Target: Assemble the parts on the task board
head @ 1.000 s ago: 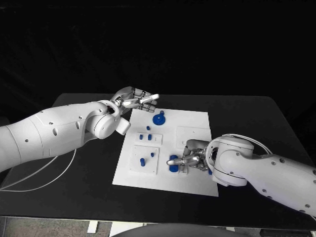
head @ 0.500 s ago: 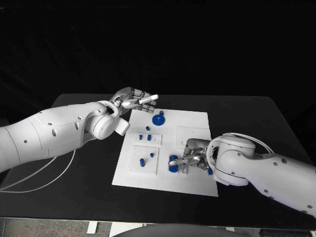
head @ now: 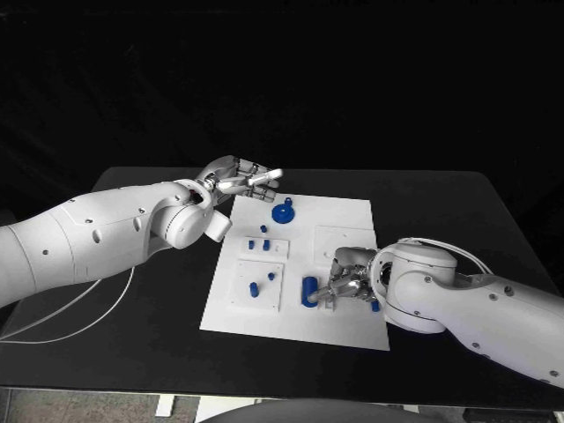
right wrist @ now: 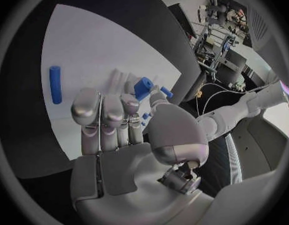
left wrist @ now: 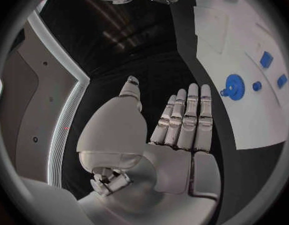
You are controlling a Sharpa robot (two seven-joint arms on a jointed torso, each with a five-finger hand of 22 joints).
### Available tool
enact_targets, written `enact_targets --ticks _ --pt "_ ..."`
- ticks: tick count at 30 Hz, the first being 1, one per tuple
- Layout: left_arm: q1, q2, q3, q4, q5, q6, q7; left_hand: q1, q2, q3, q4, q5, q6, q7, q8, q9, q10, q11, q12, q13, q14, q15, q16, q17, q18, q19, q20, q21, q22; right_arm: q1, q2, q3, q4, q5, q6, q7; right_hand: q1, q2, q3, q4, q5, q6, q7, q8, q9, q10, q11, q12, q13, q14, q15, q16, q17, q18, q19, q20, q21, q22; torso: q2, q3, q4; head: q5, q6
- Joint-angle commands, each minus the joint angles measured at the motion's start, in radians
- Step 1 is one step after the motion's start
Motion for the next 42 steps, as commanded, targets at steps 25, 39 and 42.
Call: enact_targets --ticks 25,39,42 --pt "-0.001 0.001 0.001 0.003 -0.005 0.015 -0.002 -0.008 0.018 -0.003 -0.015 0.002 -0.003 0.0 0.003 -0.001 -0.005 0.0 -0.006 0.001 -0.007 0.002 -0.004 0.001 -0.005 -0.008 0.0 0.005 -0.001 -0.008 0.031 0.0 -0.06 -0.008 0.012 0.009 -0.044 0.034 0.234 0.001 -0.002 -0.009 0.005 0.0 -0.002 0.001 -0.003 -0.007 0.001 0.007 0.002 -0.005 -0.003 -0.015 0.015 0.0 -0.01 0.116 0.0 -0.0011 0.0003 0.001 -0.004" --pt "-0.001 0.0 0.001 0.003 -0.006 0.017 -0.004 -0.009 0.02 -0.004 -0.022 0.003 -0.002 0.0 0.003 -0.001 -0.005 0.0 -0.006 0.001 -0.007 0.002 -0.004 0.001 -0.005 -0.008 0.0 0.006 -0.001 -0.015 0.041 -0.003 -0.083 0.046 0.047 0.012 -0.039 0.01 0.251 -0.022 -0.002 -0.012 0.006 0.0 -0.002 -0.002 -0.002 -0.008 0.0 0.007 0.003 -0.01 -0.009 -0.014 0.013 0.001 -0.018 0.114 0.0 -0.0006 0.0008 0.001 -0.006" --pt "-0.001 0.0 0.001 0.003 -0.007 0.017 -0.004 -0.009 0.02 -0.004 -0.022 0.003 -0.002 0.0 0.003 -0.001 -0.005 0.0 -0.006 0.001 -0.007 0.002 -0.004 0.001 -0.005 -0.008 0.0 0.006 -0.001 -0.016 0.041 -0.003 -0.085 0.048 0.042 0.014 -0.039 0.004 0.258 -0.031 -0.002 -0.012 0.006 0.0 -0.002 -0.004 -0.002 -0.008 -0.001 0.008 0.003 -0.01 -0.01 -0.013 0.013 0.002 -0.019 0.114 0.0 -0.0009 0.0004 0.001 -0.006"
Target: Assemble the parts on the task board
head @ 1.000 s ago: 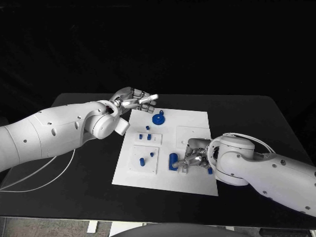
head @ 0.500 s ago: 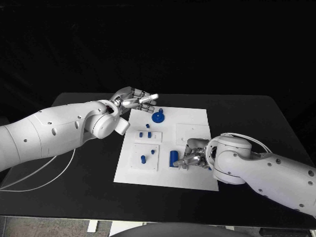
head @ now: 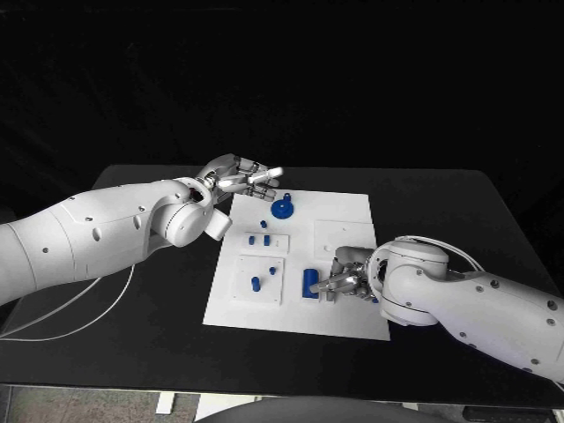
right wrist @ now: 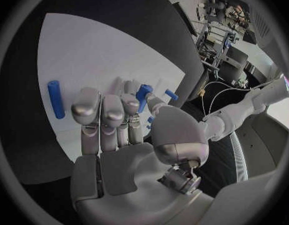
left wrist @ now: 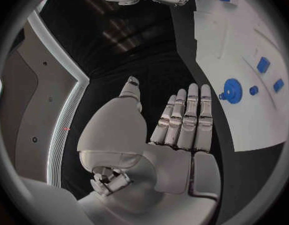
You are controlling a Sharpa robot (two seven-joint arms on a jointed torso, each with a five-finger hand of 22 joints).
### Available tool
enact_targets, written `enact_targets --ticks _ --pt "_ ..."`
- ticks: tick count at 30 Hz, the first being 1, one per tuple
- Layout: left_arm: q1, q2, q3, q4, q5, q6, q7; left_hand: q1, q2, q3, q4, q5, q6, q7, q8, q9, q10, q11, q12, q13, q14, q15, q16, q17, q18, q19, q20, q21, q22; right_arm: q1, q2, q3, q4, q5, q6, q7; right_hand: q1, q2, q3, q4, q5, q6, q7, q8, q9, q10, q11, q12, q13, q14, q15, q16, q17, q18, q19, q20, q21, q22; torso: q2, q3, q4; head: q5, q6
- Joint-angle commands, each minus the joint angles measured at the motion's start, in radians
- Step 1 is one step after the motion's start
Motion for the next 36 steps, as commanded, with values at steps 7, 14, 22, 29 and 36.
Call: enact_targets --ticks 7,14,22,29,36 --pt "-0.001 0.001 0.001 0.001 -0.004 0.013 0.003 0.0 0.011 0.0 -0.004 0.003 -0.002 0.0 0.003 -0.001 -0.005 0.0 -0.006 0.001 -0.007 0.002 -0.004 0.001 -0.005 -0.008 0.0 0.006 -0.001 -0.008 -0.009 -0.005 0.003 0.022 -0.035 0.021 -0.01 -0.022 0.024 -0.014 0.0 -0.01 0.002 -0.001 0.0 -0.005 -0.001 -0.002 -0.004 0.006 0.003 -0.005 -0.007 -0.012 0.014 0.003 -0.006 0.114 0.0 0.0012 0.0003 0.001 0.002" --pt "-0.001 -0.001 0.001 0.001 -0.005 0.011 0.006 0.0 0.011 0.0 -0.004 0.003 -0.002 0.0 0.003 -0.001 -0.005 0.0 -0.006 0.001 -0.007 0.002 -0.004 0.001 -0.005 -0.008 0.0 0.006 -0.001 -0.008 -0.059 0.029 0.035 0.067 -0.166 0.066 -0.005 -0.094 0.043 0.027 -0.001 -0.083 0.023 0.0 0.011 0.011 0.011 0.056 0.03 0.005 0.008 -0.016 -0.018 -0.009 0.016 0.004 -0.005 0.114 0.0 0.0007 -0.0016 0.0 0.005" --pt "-0.001 -0.007 0.0 0.004 -0.005 0.006 0.012 -0.001 0.017 -0.003 -0.015 0.003 0.011 -0.003 0.006 -0.001 0.0 -0.003 -0.006 0.001 -0.005 0.001 -0.004 0.002 -0.005 -0.007 0.0 0.007 -0.001 -0.008 -0.128 0.107 0.067 0.136 -0.157 0.094 0.052 -0.125 0.039 0.057 -0.001 -0.104 0.031 0.0 0.023 -0.001 0.018 0.032 0.009 0.001 0.014 -0.058 -0.058 -0.005 0.009 0.011 -0.053 0.104 0.0 0.0035 -0.0049 -0.009 0.011" --pt "-0.001 -0.008 0.0 0.008 -0.004 -0.012 0.032 0.0 0.06 -0.034 -0.076 0.001 0.087 -0.015 0.009 0.002 0.039 -0.012 -0.006 0.001 0.006 -0.003 -0.004 0.002 -0.013 -0.012 -0.005 0.007 -0.001 -0.006 -0.189 0.15 0.055 0.133 -0.064 0.074 0.107 -0.125 0.043 0.018 0.0 -0.112 0.034 0.0 0.026 -0.018 0.022 0.003 -0.013 -0.003 0.017 -0.082 -0.076 -0.003 -0.001 0.015 -0.097 0.094 0.0 0.0009 -0.0013 -0.026 0.017" --pt "-0.001 -0.012 0.0 0.014 -0.003 -0.026 0.051 0.003 0.076 -0.047 -0.099 0.004 0.095 -0.015 0.008 0.002 0.06 -0.016 -0.005 0.001 0.011 -0.005 -0.003 0.002 -0.014 -0.01 -0.007 0.008 -0.001 -0.007 -0.225 0.16 0.041 0.084 0.016 0.034 0.169 -0.13 0.057 -0.061 0.005 -0.086 0.027 0.0 0.039 -0.021 0.019 0.006 -0.024 -0.001 0.017 -0.081 -0.077 -0.004 0.002 0.017 -0.104 0.096 0.001 0.0037 -0.002 -0.035 0.017"
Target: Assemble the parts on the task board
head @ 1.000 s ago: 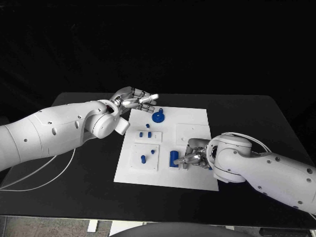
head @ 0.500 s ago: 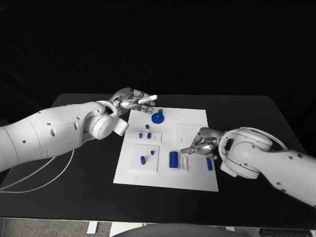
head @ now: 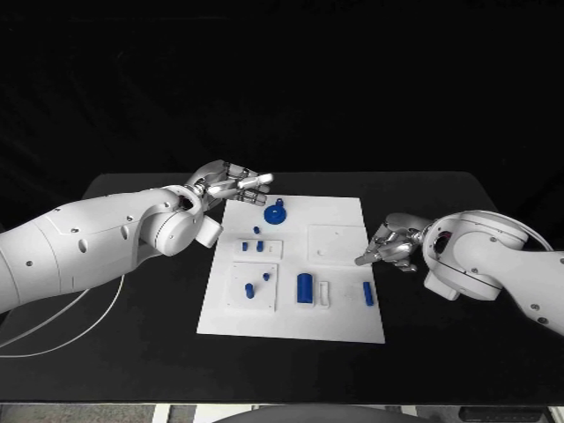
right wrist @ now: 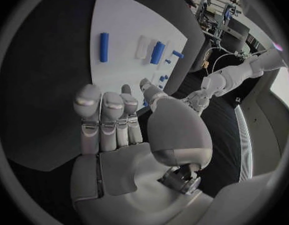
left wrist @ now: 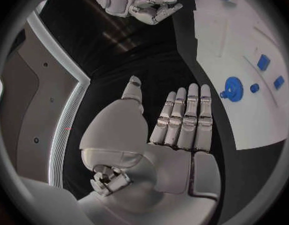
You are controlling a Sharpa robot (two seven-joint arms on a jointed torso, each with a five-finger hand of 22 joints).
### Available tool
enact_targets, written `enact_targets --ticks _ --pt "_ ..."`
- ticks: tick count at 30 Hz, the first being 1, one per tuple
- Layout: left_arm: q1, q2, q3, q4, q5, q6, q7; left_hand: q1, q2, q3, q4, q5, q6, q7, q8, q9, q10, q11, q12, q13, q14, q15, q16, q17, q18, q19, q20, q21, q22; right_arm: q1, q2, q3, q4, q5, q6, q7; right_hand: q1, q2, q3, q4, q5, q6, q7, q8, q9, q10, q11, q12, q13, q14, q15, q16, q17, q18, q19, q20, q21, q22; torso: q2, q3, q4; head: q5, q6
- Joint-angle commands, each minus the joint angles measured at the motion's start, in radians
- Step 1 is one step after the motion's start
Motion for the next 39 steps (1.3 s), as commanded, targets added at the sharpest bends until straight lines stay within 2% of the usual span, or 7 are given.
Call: enact_targets --ticks 1,11,24,28,30,36,39 --pt "-0.001 0.0 0.001 0.005 0.001 -0.017 0.035 -0.001 0.007 0.001 -0.007 0.004 0.005 -0.001 0.001 0.001 0.008 -0.003 -0.005 0.001 0.008 -0.002 -0.003 0.001 -0.014 -0.004 -0.001 0.004 0.0 -0.004 -0.012 0.001 0.001 -0.039 0.106 -0.034 0.003 0.002 0.003 -0.019 0.004 0.009 0.0 0.0 0.004 -0.009 -0.001 -0.003 -0.008 0.003 0.006 -0.007 -0.002 -0.004 -0.001 0.006 -0.008 0.096 0.001 0.0011 0.0005 -0.007 0.0" --pt "-0.001 0.0 0.001 0.005 -0.006 -0.005 0.032 0.041 -0.018 0.011 -0.033 -0.06 0.009 -0.008 0.001 0.001 0.002 -0.005 -0.005 0.001 0.008 -0.002 -0.003 0.001 -0.015 -0.005 -0.001 0.004 -0.001 -0.036 -0.035 0.003 0.013 -0.107 0.125 -0.083 -0.005 -0.051 0.008 0.064 -0.001 0.031 -0.008 0.005 -0.001 -0.004 -0.004 0.0 -0.014 0.004 0.005 0.003 0.013 -0.013 0.003 -0.001 -0.005 0.1 0.0 -0.0032 0.0011 -0.017 -0.001" --pt "-0.001 0.0 0.001 0.006 -0.007 -0.001 0.028 0.04 -0.024 0.018 -0.022 -0.062 0.008 -0.004 0.0 0.001 0.0 -0.003 -0.005 0.001 0.008 -0.002 -0.003 0.001 -0.015 -0.004 -0.002 0.005 -0.001 -0.082 0.009 -0.001 -0.014 -0.114 0.096 -0.103 -0.019 -0.05 -0.004 0.095 -0.001 0.07 -0.023 0.004 0.052 0.007 -0.015 0.034 0.014 0.008 -0.004 0.024 0.034 -0.017 0.009 -0.007 0.025 0.106 0.0 -0.0037 0.0054 -0.016 -0.006" --pt "-0.001 0.0 0.0 0.005 -0.007 0.0 0.026 0.039 -0.028 0.02 -0.015 -0.061 0.006 -0.002 0.0 0.001 -0.003 -0.002 -0.006 0.001 0.007 -0.001 -0.004 0.001 -0.014 -0.004 -0.001 0.005 -0.001 -0.085 0.017 -0.005 -0.025 -0.115 0.103 -0.108 -0.035 -0.052 -0.007 0.116 -0.001 0.072 -0.026 0.004 0.096 0.007 -0.017 0.034 0.017 0.008 -0.006 0.026 0.036 -0.018 0.009 -0.009 0.028 0.107 0.0 -0.0037 0.0029 -0.014 -0.008" --pt "-0.001 0.0 0.0 0.005 -0.007 0.001 0.025 0.037 -0.029 0.021 -0.012 -0.061 0.006 -0.002 0.0 0.001 -0.003 -0.002 -0.005 0.001 0.007 -0.001 -0.004 0.001 -0.014 -0.004 -0.001 0.005 -0.001 -0.087 0.021 -0.008 -0.03 -0.121 0.107 -0.11 -0.037 -0.056 -0.009 0.133 -0.002 0.06 -0.028 0.003 0.163 0.007 -0.017 0.032 0.02 0.008 -0.007 0.026 0.038 -0.019 0.008 -0.01 0.03 0.106 0.001 -0.0036 0.003 -0.013 -0.009" --pt "-0.001 0.0 0.0 0.005 -0.007 0.003 0.023 0.034 -0.034 0.027 0.003 -0.061 0.002 -0.001 0.0 0.001 -0.008 -0.001 -0.005 0.001 0.005 -0.001 -0.004 0.001 -0.013 -0.004 -0.001 0.005 -0.001 -0.092 0.03 -0.012 -0.039 -0.14 0.111 -0.112 -0.051 -0.059 -0.014 0.159 -0.001 0.06 -0.029 0.005 0.215 0.006 -0.019 0.028 0.02 0.008 -0.008 0.024 0.037 -0.018 0.007 -0.011 0.029 0.106 0.0 -0.003 0.0042 -0.014 -0.011" --pt "-0.001 0.0 0.0 0.006 -0.007 0.004 0.022 0.034 -0.035 0.028 0.005 -0.061 0.002 -0.001 0.0 0.001 -0.008 -0.001 -0.005 0.001 0.005 0.0 -0.004 0.001 -0.013 -0.004 0.0 0.005 -0.001 -0.094 0.037 -0.013 -0.042 -0.144 0.108 -0.113 -0.051 -0.065 -0.011 0.183 -0.001 0.05 -0.032 0.003 0.309 0.007 -0.021 0.026 0.022 0.008 -0.01 0.023 0.038 -0.02 0.007 -0.014 0.028 0.105 0.0 -0.0031 0.0043 -0.014 -0.011"
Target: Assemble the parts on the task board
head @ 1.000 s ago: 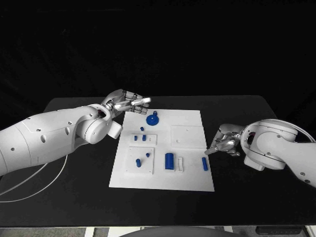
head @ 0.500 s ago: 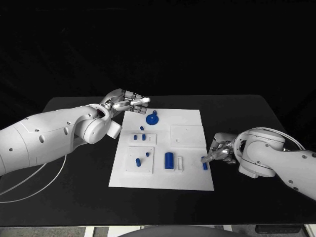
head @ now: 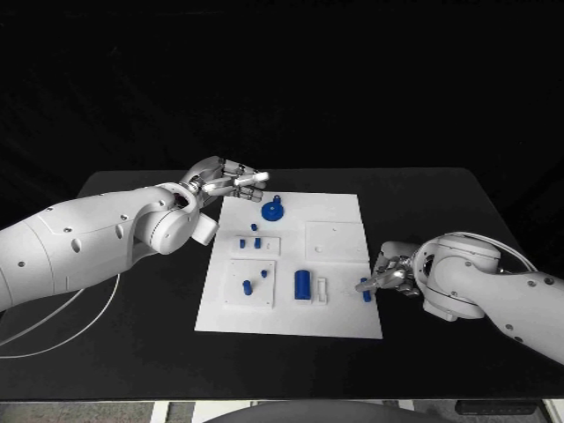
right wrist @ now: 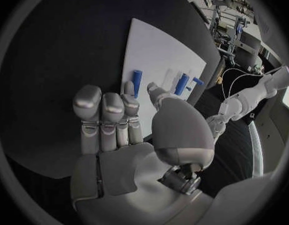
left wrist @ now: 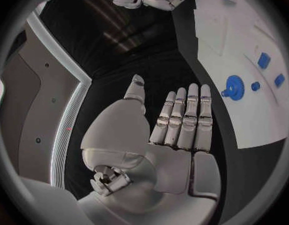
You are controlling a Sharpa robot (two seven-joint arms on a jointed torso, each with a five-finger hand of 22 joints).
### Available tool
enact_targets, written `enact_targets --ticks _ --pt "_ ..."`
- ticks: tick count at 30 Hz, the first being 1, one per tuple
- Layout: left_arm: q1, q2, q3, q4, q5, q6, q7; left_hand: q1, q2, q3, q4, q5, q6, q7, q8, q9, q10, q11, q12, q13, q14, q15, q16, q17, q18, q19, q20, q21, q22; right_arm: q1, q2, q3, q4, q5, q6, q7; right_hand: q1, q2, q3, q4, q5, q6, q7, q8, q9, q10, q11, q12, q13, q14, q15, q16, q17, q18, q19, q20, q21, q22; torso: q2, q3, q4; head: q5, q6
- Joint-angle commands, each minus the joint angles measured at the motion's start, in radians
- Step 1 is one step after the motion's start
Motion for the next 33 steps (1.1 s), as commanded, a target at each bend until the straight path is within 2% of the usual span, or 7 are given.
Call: enact_targets --ticks 1,3,10,13,16,19,33 --pt "-0.001 0.001 0.001 0.003 -0.002 0.008 0.007 -0.002 -0.014 0.004 0.011 -0.002 -0.003 0.005 0.001 0.002 -0.008 -0.001 -0.005 0.001 0.005 0.0 -0.004 0.001 -0.013 -0.004 0.0 0.005 -0.001 -0.003 0.008 -0.001 -0.003 -0.029 0.012 -0.027 -0.007 -0.005 -0.004 0.009 -0.001 -0.006 0.002 0.003 0.036 0.002 -0.002 -0.004 0.003 0.002 -0.004 0.0 0.001 -0.02 0.009 -0.004 0.005 0.106 0.0 0.0004 0.0004 -0.001 -0.001" --pt "-0.001 0.001 0.001 0.003 -0.002 0.009 0.005 -0.003 -0.016 0.005 0.014 -0.002 -0.004 0.006 0.0 0.001 -0.008 0.0 -0.005 0.001 0.005 0.0 -0.004 0.001 -0.013 -0.004 0.0 0.005 -0.001 -0.004 0.015 -0.003 -0.007 -0.031 0.006 -0.027 -0.003 -0.005 -0.008 0.015 -0.001 -0.017 0.0 0.0 0.116 0.002 -0.004 -0.004 0.006 0.002 -0.006 0.001 0.003 -0.02 0.01 -0.006 0.006 0.106 0.0 0.0009 -0.0003 0.001 -0.001" --pt "-0.001 0.002 0.0 0.002 -0.002 0.012 0.001 -0.002 -0.022 0.01 0.026 -0.002 -0.006 0.008 0.001 0.001 -0.01 0.001 -0.005 0.001 0.005 0.0 -0.003 0.001 -0.012 -0.004 0.0 0.005 -0.001 -0.005 0.03 -0.023 -0.023 -0.07 -0.001 -0.028 0.057 -0.001 0.036 -0.05 0.0 -0.05 0.008 -0.002 0.103 -0.006 -0.001 -0.014 0.002 0.002 -0.004 -0.002 0.001 -0.019 0.009 -0.004 0.002 0.105 0.0 -0.0001 0.0008 0.001 -0.003" --pt "-0.001 0.001 0.0 0.003 -0.002 0.012 -0.001 -0.002 -0.022 0.01 0.028 -0.002 -0.008 0.008 0.0 0.001 -0.011 0.001 -0.005 0.001 0.004 0.0 -0.004 0.001 -0.013 -0.004 0.0 0.005 -0.001 -0.005 0.035 -0.031 -0.034 -0.097 0.001 -0.029 0.057 0.014 0.074 -0.128 0.025 -0.085 0.022 -0.002 0.042 -0.011 0.009 -0.011 0.001 0.002 0.002 -0.002 -0.002 -0.013 0.008 0.004 -0.001 0.105 0.0 0.0001 -0.0004 0.004 -0.006" --pt "-0.001 0.0 0.0 0.003 -0.002 0.01 -0.004 0.001 -0.029 0.014 0.035 -0.001 -0.017 0.01 -0.001 0.001 -0.014 0.003 -0.005 0.001 0.002 0.001 -0.004 0.001 -0.013 -0.005 0.001 0.004 -0.002 -0.006 0.04 -0.043 -0.046 -0.118 0.018 -0.032 0.065 0.047 0.094 -0.231 0.074 -0.179 0.065 -0.003 -0.11 -0.022 0.03 -0.011 -0.004 0.0 0.017 -0.004 -0.008 -0.003 0.006 0.018 -0.009 0.103 0.0 -0.0001 0.0 0.004 -0.007" --pt "-0.001 0.001 0.0 0.003 -0.002 0.01 -0.006 0.002 -0.032 0.015 0.038 -0.001 -0.022 0.011 -0.002 0.001 -0.016 0.004 -0.005 0.001 0.002 0.001 -0.003 0.001 -0.013 -0.005 0.001 0.004 -0.002 -0.006 0.046 -0.054 -0.054 -0.126 0.029 -0.033 0.047 0.07 0.096 -0.315 0.081 -0.167 0.072 -0.002 -0.246 -0.032 0.035 -0.009 -0.014 -0.002 0.023 -0.003 -0.011 0.007 0.005 0.027 -0.012 0.103 -0.001 -0.0002 -0.0008 0.005 -0.009" --pt "-0.001 0.002 0.0 0.003 -0.002 0.014 -0.011 0.001 -0.037 0.019 0.055 -0.001 -0.032 0.011 -0.001 0.0 -0.019 0.005 -0.005 0.001 0.001 0.001 -0.003 0.001 -0.012 -0.006 0.001 0.003 -0.002 -0.005 0.078 -0.083 -0.077 -0.136 0.038 -0.033 0.022 0.076 0.095 -0.34 0.123 -0.171 0.076 -0.001 -0.308 -0.04 0.036 -0.002 -0.026 -0.003 0.023 0.002 -0.012 0.008 0.004 0.027 -0.013 0.103 -0.001 -0.0007 -0.0004 0.004 -0.008"
